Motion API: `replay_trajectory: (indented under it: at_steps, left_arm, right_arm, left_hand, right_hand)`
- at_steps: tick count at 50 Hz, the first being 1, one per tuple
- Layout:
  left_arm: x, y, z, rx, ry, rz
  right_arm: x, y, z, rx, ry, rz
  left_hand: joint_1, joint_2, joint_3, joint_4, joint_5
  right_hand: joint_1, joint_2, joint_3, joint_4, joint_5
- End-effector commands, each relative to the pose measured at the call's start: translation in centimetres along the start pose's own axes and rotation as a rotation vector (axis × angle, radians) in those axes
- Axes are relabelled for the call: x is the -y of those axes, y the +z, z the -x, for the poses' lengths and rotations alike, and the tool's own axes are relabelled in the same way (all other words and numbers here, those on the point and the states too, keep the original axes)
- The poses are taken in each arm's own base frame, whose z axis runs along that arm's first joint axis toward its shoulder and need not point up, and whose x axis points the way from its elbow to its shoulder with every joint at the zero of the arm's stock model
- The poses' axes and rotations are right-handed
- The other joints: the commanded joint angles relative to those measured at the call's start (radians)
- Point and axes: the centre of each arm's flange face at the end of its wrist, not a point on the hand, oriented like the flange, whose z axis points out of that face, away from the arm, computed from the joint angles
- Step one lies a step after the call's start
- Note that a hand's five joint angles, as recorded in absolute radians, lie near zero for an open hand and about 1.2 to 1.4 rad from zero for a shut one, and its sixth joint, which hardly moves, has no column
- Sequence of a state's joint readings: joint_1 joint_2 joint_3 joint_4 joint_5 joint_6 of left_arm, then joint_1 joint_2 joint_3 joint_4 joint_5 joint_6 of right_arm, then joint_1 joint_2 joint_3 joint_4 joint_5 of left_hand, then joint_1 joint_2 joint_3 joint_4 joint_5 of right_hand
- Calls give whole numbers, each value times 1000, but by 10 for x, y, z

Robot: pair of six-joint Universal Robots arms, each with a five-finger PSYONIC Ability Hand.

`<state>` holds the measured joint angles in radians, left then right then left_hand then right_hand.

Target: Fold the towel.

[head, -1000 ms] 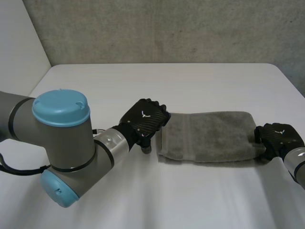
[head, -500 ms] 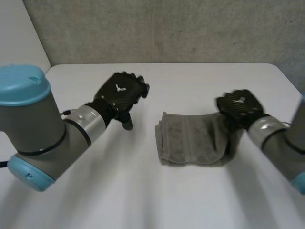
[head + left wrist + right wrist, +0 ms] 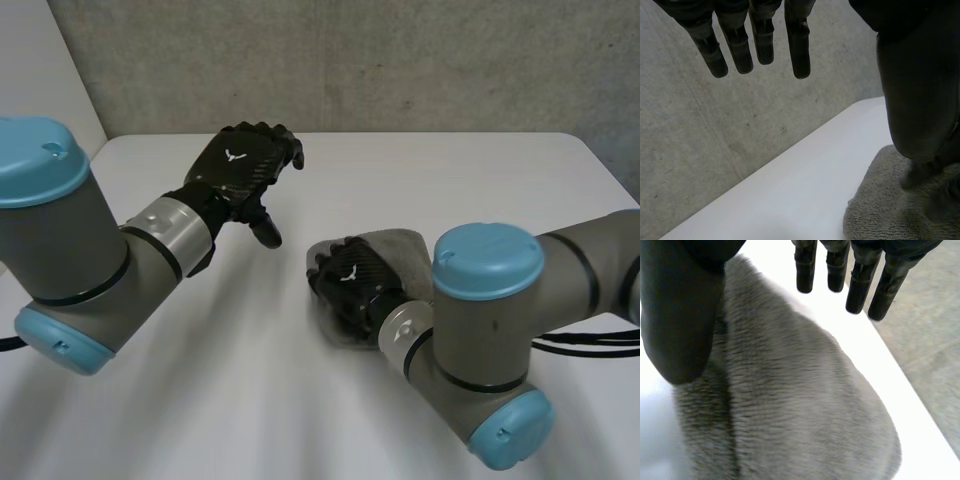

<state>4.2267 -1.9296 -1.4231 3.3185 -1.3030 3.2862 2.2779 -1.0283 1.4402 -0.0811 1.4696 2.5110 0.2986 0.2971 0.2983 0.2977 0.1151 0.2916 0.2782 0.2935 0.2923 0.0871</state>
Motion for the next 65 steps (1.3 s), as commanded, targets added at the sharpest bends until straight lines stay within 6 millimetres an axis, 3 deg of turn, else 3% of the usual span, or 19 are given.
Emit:
replay_trajectory:
  at_steps: [1, 6, 8, 14, 16, 21, 22, 27, 35, 45, 52, 54, 57, 59, 60, 62, 63, 65]
  left_arm:
    - [-5, 11, -2, -8, -3, 0]
    - [-2, 17, -7, -23, -55, -15]
    - [-1, 20, -9, -29, -111, -22]
    - [-6, 27, -13, -42, -209, -15]
    - [-17, 32, -20, -52, -284, 12]
    - [-43, 39, -36, -78, -387, 82]
    - [-43, 39, -36, -78, -388, 82]
    - [-79, 42, -52, -34, -430, 192]
    - [-112, 40, -62, 54, -409, 271]
    - [-124, 37, -64, 59, -388, 308]
    - [-108, 34, -63, 54, -387, 291]
    - [-84, 33, -60, 52, -386, 242]
    - [-70, 32, -58, 49, -386, 214]
    - [-36, 29, -53, 48, -380, 154]
    - [-36, 28, -53, 48, -380, 154]
    - [4, 21, -45, 52, -372, 85]
    - [4, 21, -45, 52, -372, 85]
    - [37, 12, -31, 75, -365, 21]
  right_arm:
    - [11, -20, -13, -50, 13, 1]
    - [8, -29, -24, -61, 58, 43]
    - [8, -41, -36, -59, 152, 86]
    - [-1, -49, -61, -84, 322, 171]
    - [-7, -48, -78, -107, 406, 179]
    - [-12, -38, -98, -106, 510, 130]
    - [-12, -38, -98, -106, 511, 130]
    - [-38, -6, -97, -54, 692, 137]
    - [-68, 20, -86, -47, 717, 169]
    - [-75, 26, -82, -55, 697, 157]
    - [-62, 19, -92, -74, 695, 123]
    - [-40, 7, -108, -109, 684, 55]
    - [-29, 0, -119, -140, 680, 16]
    - [-11, -15, -145, -216, 694, -48]
    - [-11, -15, -145, -216, 694, -49]
    - [1, -30, -166, -286, 719, -94]
    - [1, -30, -167, -287, 719, -94]
    - [10, -50, -187, -379, 719, -106]
  left_hand:
    - [-15, -13, -14, -14, -6]
    - [-15, -13, -14, -14, -6]
    - [-15, -13, -14, -14, -6]
    - [-15, -13, -14, -14, -6]
    - [-15, -13, -14, -14, -6]
    - [-18, -16, -17, -17, -9]
    - [-18, -16, -17, -17, -9]
    - [-64, -63, -64, -64, -56]
    - [-100, -98, -99, -99, -91]
    - [-103, -101, -102, -102, -94]
    - [-103, -101, -102, -102, -94]
    - [-106, -104, -105, -105, -97]
    - [-106, -104, -105, -105, -97]
    - [-106, -104, -105, -105, -97]
    - [-106, -104, -105, -105, -97]
    - [-109, -107, -108, -108, -100]
    - [-109, -107, -108, -108, -100]
    - [-109, -107, -108, -108, -100]
  right_hand:
    - [-117, -104, -119, -118, -87]
    - [-117, -104, -119, -118, -87]
    - [-117, -104, -119, -118, -87]
    - [-117, -104, -119, -118, -87]
    - [-117, -104, -119, -118, -87]
    - [-117, -104, -119, -118, -87]
    - [-117, -104, -119, -118, -87]
    - [-117, -104, -119, -118, -87]
    - [-117, -104, -119, -118, -87]
    - [-117, -104, -119, -118, -87]
    - [-117, -104, -119, -118, -87]
    - [-117, -104, -119, -118, -87]
    - [-117, -104, -119, -118, -87]
    - [-117, -104, -119, -118, -87]
    - [-117, -104, -119, -118, -87]
    - [-117, -104, -119, -118, -87]
    - [-117, -104, -119, -118, -87]
    - [-117, -104, -119, -118, -87]
